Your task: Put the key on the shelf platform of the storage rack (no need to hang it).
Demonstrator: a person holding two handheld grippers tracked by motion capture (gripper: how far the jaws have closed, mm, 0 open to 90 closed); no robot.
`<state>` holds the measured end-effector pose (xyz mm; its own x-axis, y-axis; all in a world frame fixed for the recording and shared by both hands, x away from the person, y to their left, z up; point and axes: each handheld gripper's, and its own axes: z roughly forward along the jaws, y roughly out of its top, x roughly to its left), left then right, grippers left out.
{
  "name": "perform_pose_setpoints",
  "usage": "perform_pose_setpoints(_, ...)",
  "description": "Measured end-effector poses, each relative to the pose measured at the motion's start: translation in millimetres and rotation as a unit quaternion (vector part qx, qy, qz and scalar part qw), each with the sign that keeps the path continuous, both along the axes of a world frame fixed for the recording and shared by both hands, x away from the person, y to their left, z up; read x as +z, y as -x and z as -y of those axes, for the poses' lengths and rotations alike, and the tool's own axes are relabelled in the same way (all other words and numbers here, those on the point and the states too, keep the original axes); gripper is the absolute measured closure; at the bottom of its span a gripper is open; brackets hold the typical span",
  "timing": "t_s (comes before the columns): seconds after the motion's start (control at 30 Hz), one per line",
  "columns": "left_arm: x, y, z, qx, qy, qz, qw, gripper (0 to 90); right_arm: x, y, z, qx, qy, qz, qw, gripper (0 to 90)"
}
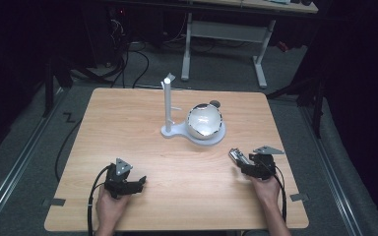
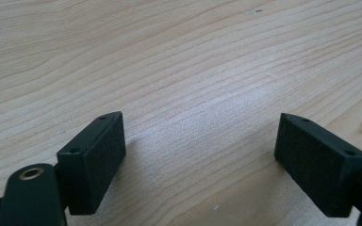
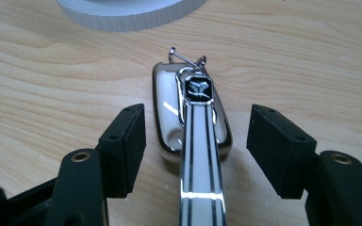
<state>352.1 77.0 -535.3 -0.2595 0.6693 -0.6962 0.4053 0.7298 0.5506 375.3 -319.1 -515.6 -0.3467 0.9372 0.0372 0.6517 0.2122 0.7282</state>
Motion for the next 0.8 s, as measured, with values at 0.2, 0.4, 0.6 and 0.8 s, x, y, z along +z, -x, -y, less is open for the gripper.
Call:
perform_pose_setpoints(0.2,0.0,0.0,0.0,0.000,0.000,0.000,1.0000,17.3,-2.5,-9.8,-3.0,0.002,0.016,-0.010,0.9998,38.3)
perform_pose_setpoints(0.4,-0.1,0.0,0.0,0.000,0.000,0.000,1.0000,17.3,-5.5,-14.4,-5.2,0.009,0.023,-0.019,0.9995,39.8)
perform_pose_setpoints(0.6,0.0,0.0,0.0,0.000,0.000,0.000,1.0000,17.3,-8.1,-15.3,-7.0,0.013,0.030,-0.023,0.9992,43.2)
perform_pose_setpoints(0.8,0.0,0.0,0.0,0.000,-0.001,0.000,1.0000,17.3,-7.8,-13.5,-9.9,0.019,0.049,-0.013,0.9985,47.9)
